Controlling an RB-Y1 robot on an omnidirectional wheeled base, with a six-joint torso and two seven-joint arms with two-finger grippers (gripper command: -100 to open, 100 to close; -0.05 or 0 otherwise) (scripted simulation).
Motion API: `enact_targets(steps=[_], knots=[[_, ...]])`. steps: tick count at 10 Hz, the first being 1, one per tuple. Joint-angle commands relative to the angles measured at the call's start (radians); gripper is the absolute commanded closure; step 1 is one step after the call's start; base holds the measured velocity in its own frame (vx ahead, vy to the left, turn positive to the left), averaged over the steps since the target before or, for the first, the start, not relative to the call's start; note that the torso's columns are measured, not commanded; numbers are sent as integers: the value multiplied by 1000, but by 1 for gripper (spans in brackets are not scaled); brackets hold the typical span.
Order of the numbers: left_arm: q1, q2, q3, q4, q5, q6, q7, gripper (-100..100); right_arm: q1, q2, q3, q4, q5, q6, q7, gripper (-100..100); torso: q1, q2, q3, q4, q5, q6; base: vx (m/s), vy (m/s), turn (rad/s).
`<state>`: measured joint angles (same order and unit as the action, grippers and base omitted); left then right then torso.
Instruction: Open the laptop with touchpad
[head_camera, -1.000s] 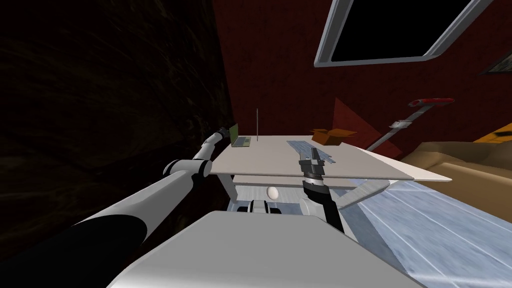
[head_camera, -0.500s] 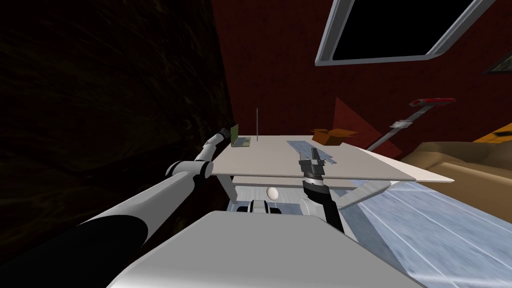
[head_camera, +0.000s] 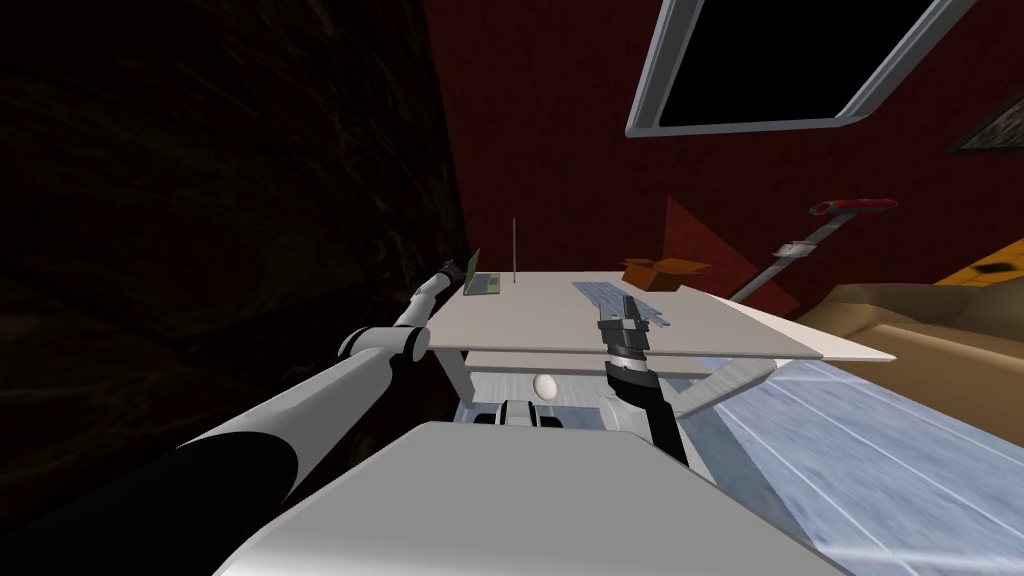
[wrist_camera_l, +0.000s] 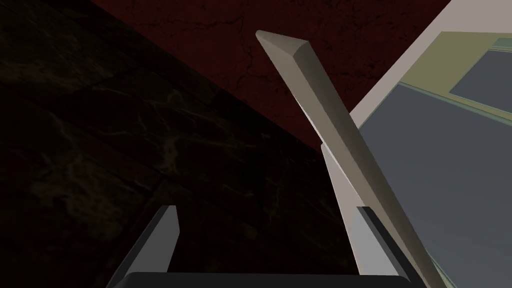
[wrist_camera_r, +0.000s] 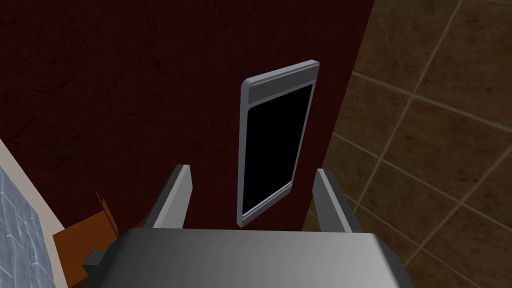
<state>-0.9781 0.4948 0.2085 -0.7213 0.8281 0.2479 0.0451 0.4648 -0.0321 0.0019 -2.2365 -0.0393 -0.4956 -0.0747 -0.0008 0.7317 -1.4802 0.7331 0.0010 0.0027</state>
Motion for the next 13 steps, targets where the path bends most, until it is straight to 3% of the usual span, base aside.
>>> enact_targets(steps=[1, 3, 5, 6, 10, 11, 12, 13], knots=[[23, -24, -12, 25, 31, -50, -18, -100, 0, 0, 0, 0, 0, 0, 0, 0, 1, 1, 1, 1, 0, -1, 5, 5, -22], [22, -22, -4, 16, 15, -40, -7, -100, 0, 0, 0, 0, 0, 0, 0, 0, 1, 4, 3, 3, 0, -2, 1, 2, -5], [18, -15, -8, 22, 26, -41, -11, -100, 0, 0, 0, 0, 0, 0, 0, 0, 1, 2, 2, 4, -1, -3, 89, 7, -6], [17, -14, -8, 22, 27, -40, -12, 100, 0, 0, 0, 0, 0, 0, 0, 0, 1, 5, 3, 4, -1, -3, 10, 1, 0], [16, 14, -63, 21, -60, -44, -73, 100, 0, 0, 0, 0, 0, 0, 0, 0, -2, 8, 5, 5, -2, -3, -7, -68, -14], [16, 9, -53, 19, -50, -41, -61, 100, 0, 0, 0, 0, 0, 0, 0, 0, 0, 6, 4, 5, -1, -3, -6, -37, -2], [18, 9, -64, 9, -50, -46, -59, -100, 0, 0, 0, 0, 0, 0, 0, 0, 3, 6, 4, 5, 0, -3, -106, -11, 5], [21, 7, -76, -5, -46, -53, -52, -100, 0, 0, 0, 0, 0, 0, 0, 0, 4, 10, 6, 6, 0, -3, -182, 21, -15]])
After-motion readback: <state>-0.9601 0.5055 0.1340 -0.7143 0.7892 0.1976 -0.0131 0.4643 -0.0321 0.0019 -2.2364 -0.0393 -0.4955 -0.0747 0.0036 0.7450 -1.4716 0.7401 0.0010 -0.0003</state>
